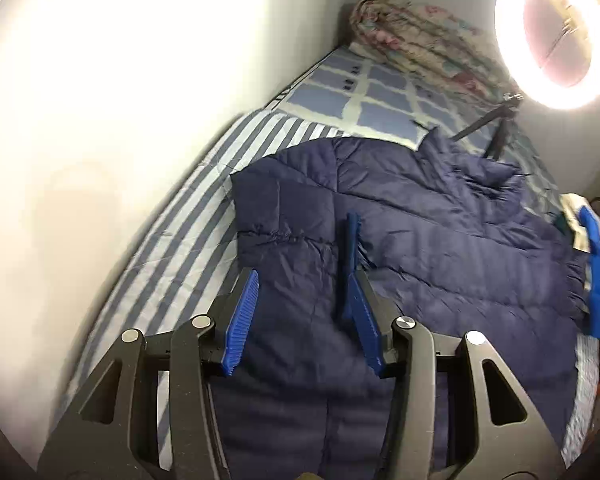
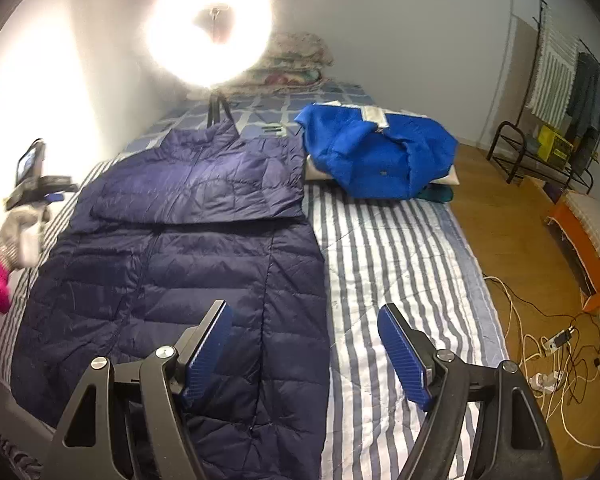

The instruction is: Fold large clothes

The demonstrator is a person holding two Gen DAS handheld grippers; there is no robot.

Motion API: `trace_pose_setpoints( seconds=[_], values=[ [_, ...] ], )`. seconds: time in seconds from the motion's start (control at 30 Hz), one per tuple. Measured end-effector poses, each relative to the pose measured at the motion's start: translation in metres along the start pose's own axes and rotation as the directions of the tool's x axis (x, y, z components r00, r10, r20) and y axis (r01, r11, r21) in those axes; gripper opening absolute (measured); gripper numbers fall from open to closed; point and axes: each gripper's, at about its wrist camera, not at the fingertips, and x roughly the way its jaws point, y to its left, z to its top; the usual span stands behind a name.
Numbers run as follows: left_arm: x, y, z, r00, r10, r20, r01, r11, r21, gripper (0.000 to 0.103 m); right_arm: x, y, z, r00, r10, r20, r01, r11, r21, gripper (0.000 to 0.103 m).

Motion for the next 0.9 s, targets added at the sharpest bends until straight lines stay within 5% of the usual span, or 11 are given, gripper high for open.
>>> trace_pose_setpoints(
  seconds=[0.13, 0.27, 0.57, 0.7, 0.9],
  values=[
    [-0.051, 0.009, -0.011, 0.999, -0.041, 0.016, 0.04, 0.999, 0.025, 0.049, -0.009, -0.008, 0.001, 0.999, -0.002, 0.035, 0.001, 1.0, 0.023, 0.079],
    [-0.102, 0.019, -0.029, 0.996, -0.082, 0.028, 0.08, 0.995, 0.053, 0.061, -0.017, -0.016, -0.002, 0.997, 0.038, 0.067, -0.042, 0.998, 0.056, 0.081],
    [-0.187, 0.049, -0.111, 0.985, -0.168, -0.042, 0.171, 0.982, 0.086, 0.068, -0.037, -0.021, -0.025, 0.987, 0.078, 0.143, -0.077, 0.997, -0.011, 0.091],
    [-0.194, 0.067, -0.15, 0.98, -0.175, -0.098, 0.181, 0.982, 0.046, 0.068, -0.019, -0.027, -0.039, 0.994, 0.08, 0.079, -0.075, 0.995, -0.06, 0.091],
    [-0.176, 0.111, -0.203, 0.961, -0.181, -0.211, 0.168, 0.983, -0.076, 0.068, 0.009, -0.037, -0.066, 0.98, 0.191, -0.063, -0.195, 0.978, -0.069, 0.09]
  ],
)
